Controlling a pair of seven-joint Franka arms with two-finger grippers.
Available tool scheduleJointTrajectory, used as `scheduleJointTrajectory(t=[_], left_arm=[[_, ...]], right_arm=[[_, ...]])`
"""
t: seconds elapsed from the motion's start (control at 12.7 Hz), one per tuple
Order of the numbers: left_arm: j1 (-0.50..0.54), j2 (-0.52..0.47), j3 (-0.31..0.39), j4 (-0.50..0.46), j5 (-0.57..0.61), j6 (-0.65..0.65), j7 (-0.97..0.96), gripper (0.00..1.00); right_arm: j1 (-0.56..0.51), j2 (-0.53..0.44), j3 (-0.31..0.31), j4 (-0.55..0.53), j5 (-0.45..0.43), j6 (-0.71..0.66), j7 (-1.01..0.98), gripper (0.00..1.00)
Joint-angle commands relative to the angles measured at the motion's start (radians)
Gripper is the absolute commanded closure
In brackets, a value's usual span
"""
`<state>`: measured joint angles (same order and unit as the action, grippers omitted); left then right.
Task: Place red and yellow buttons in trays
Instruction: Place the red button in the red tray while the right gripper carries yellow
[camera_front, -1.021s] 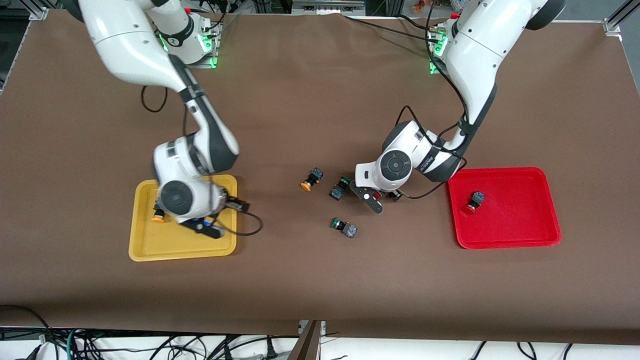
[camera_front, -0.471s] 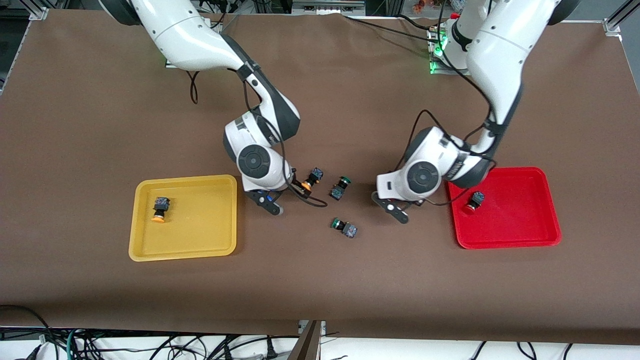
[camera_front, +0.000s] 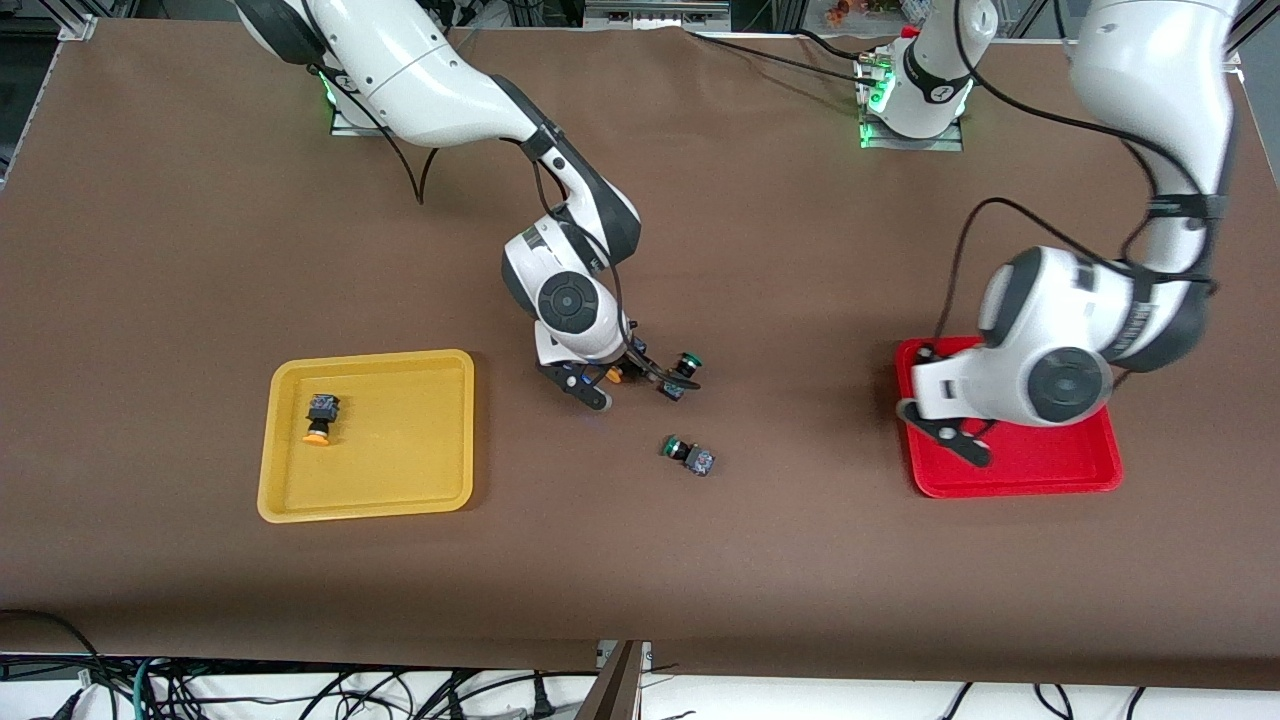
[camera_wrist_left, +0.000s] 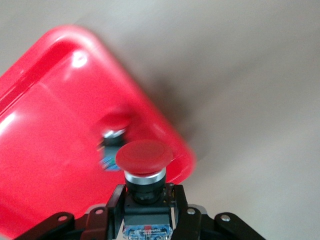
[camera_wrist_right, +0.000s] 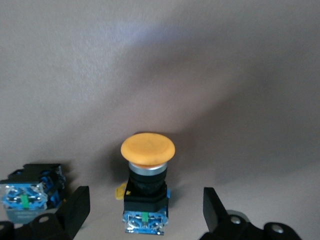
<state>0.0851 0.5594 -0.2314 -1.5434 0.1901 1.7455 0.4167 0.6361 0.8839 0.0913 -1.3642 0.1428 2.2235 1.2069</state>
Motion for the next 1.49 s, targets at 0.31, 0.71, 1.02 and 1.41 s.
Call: scheduleJointTrajectory(t=[0.31, 0.71, 1.02, 1.41], left_arm=[[0.188, 0.118, -0.014, -0.029, 0.201, 0.156, 0.159, 0.83], [0.193, 0.149, -0.014, -0.029, 0.201, 0.194, 0.16, 0.36], [0.18, 0.068, -0.052, -0.008, 0.184, 0.087, 0.171, 0.0], [0.18, -0.114, -0.213, 0.092, 0.167, -0.124, -0.025, 0.0]], right_arm=[[0.014, 0.007, -0.008, 0.007, -0.014, 0.008, -0.035, 1.0], [-0.148, -0.074, -0.022, 0.014, -0.014, -0.122, -0.341, 1.0], [-0.326, -0.123, -0.051, 0.014, -0.052, -0.292, -0.74, 1.0], [-0.406, -0.108, -0.107, -0.036, -0.068, -0.335, -0.966, 1.0]])
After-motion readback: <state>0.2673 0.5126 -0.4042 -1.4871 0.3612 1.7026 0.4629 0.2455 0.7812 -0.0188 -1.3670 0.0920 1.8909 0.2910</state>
